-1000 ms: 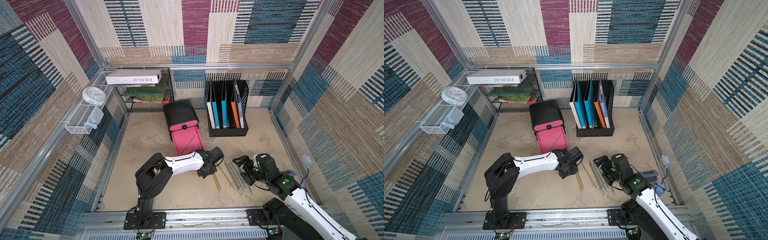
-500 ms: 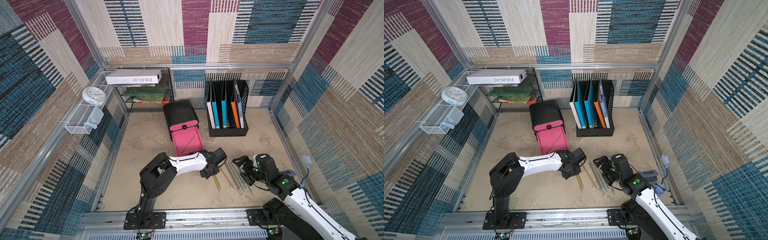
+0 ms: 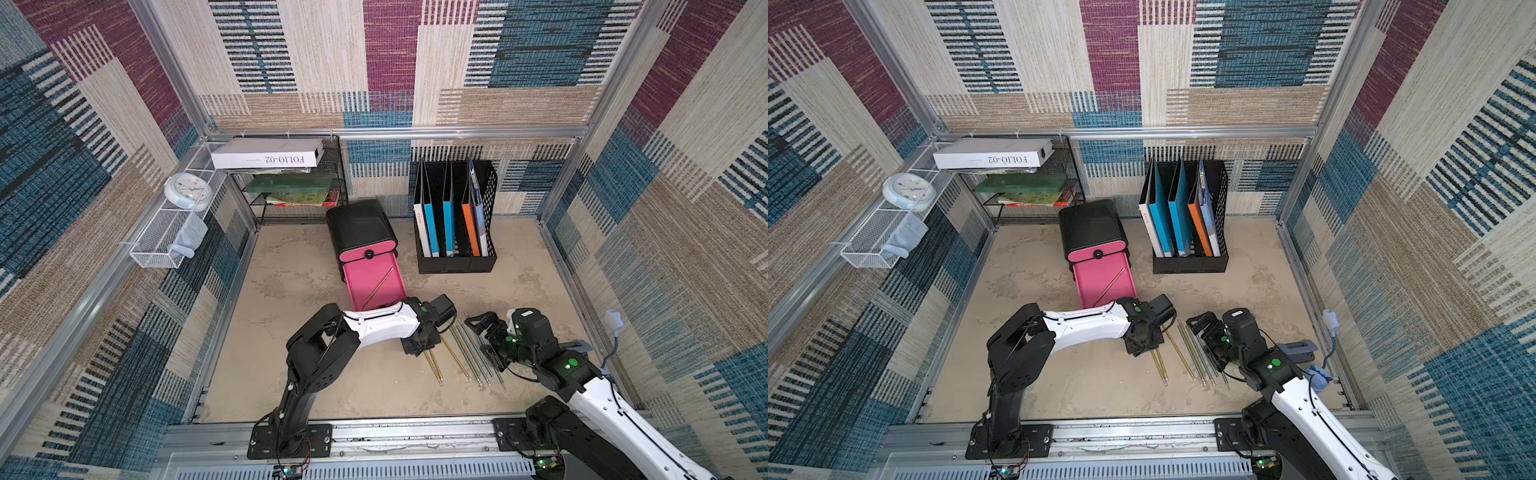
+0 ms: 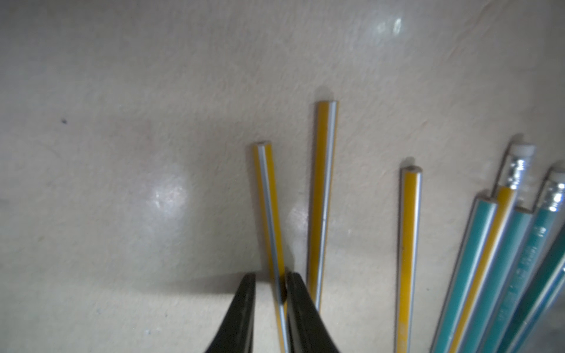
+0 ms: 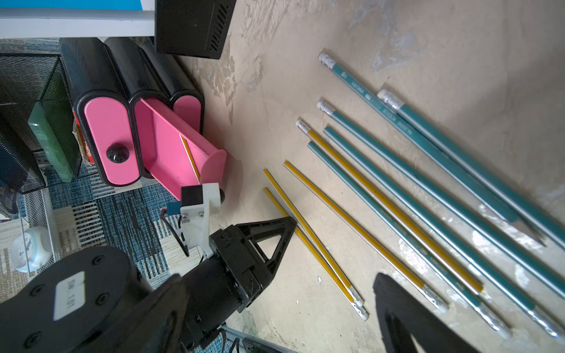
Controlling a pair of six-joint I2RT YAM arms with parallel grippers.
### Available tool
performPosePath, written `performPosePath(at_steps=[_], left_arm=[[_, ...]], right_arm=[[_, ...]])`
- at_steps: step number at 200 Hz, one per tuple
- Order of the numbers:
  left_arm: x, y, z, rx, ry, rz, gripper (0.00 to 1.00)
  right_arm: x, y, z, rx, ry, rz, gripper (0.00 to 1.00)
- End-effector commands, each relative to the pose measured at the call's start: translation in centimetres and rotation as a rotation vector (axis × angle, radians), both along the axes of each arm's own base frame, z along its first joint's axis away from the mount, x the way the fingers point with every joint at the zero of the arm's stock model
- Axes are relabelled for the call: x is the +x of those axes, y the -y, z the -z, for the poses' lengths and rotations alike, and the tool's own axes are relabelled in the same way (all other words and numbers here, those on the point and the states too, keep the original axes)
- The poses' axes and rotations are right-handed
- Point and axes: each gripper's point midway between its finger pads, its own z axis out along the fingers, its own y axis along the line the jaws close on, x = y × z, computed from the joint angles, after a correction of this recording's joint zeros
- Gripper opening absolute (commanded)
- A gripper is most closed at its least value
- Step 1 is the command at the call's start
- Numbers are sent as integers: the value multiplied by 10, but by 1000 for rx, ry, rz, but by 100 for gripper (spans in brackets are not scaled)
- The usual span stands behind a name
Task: Please place the pencils in the drawer according to their color
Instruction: Pick up the pencil from the center of the board.
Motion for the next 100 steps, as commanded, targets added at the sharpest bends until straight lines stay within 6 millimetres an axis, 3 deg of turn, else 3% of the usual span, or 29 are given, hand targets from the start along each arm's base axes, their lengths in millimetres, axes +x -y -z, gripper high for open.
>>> performPosePath(at_steps=[1,69,100], left_arm=[[-13,-19,12,76,-54,-11,17],[-15,-25,8,81,-43,4,0],[-13,-26,-6,66,-8,37,0]], right_arm=[[1,-1,-2,11,10,-1,99],[1,-2,-3,15,11,-2,99],[2,-4,-3,20,15,-11,99]])
